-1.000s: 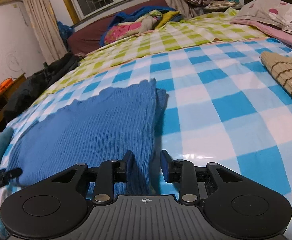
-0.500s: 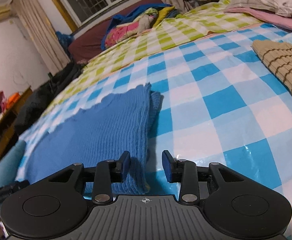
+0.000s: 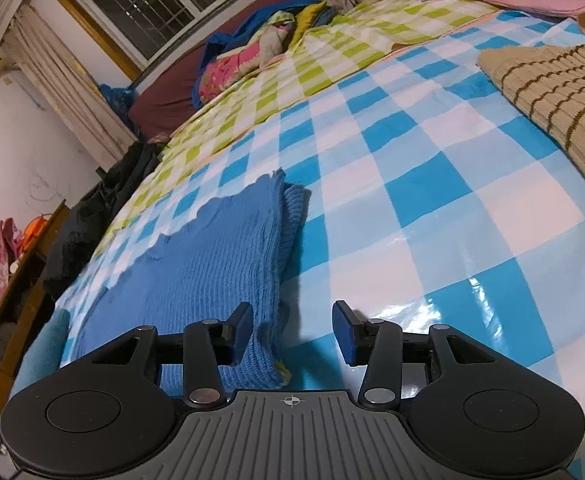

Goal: Fold small clothes

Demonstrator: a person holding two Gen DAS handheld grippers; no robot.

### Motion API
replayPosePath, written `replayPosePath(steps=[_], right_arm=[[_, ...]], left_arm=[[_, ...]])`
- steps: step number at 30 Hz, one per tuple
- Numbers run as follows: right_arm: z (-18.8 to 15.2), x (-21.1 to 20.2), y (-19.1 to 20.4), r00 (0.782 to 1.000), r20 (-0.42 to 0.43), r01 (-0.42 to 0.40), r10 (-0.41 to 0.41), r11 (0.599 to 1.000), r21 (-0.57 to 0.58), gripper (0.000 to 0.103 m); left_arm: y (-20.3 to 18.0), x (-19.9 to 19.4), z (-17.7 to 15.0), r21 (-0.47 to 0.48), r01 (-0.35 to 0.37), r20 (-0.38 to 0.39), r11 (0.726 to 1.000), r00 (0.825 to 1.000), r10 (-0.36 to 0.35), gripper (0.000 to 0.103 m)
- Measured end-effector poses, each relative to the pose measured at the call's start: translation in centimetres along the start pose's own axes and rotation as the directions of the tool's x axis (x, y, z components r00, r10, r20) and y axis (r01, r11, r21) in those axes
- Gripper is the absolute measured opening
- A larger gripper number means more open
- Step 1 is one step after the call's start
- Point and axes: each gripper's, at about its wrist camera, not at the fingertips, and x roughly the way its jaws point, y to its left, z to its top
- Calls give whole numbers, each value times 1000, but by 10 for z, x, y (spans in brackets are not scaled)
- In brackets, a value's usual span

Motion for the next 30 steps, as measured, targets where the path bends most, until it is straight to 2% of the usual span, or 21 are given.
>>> replayPosePath(steps=[3,8,14,20,25,30], right_arm=[[4,-2,-7,1000,-2,-14,14,1000,27,48],[7,-2,-18,998,-15,-52,53,995,85,49],[14,-7,-27,993,-5,-112,114,982,150,51],[16,-8,-28,989,-5,-145,149,973,177,52],[16,-7,-28,989,-7,-145,149,972,183,52],[16,-5,-34,989,-7,-142,147,969,203,53]], left_arm=[[-30,3,5,99,9,47,995,999,-13,57],[-61,11,7,204,22,76,979,996,-38,59],[-74,24,2,297,18,72,955,997,-41,60],[-87,21,-9,403,-29,130,915,991,-26,61],[-95,28,3,388,-30,141,921,990,-27,61],[-104,29,2,426,-50,172,903,985,-26,61]])
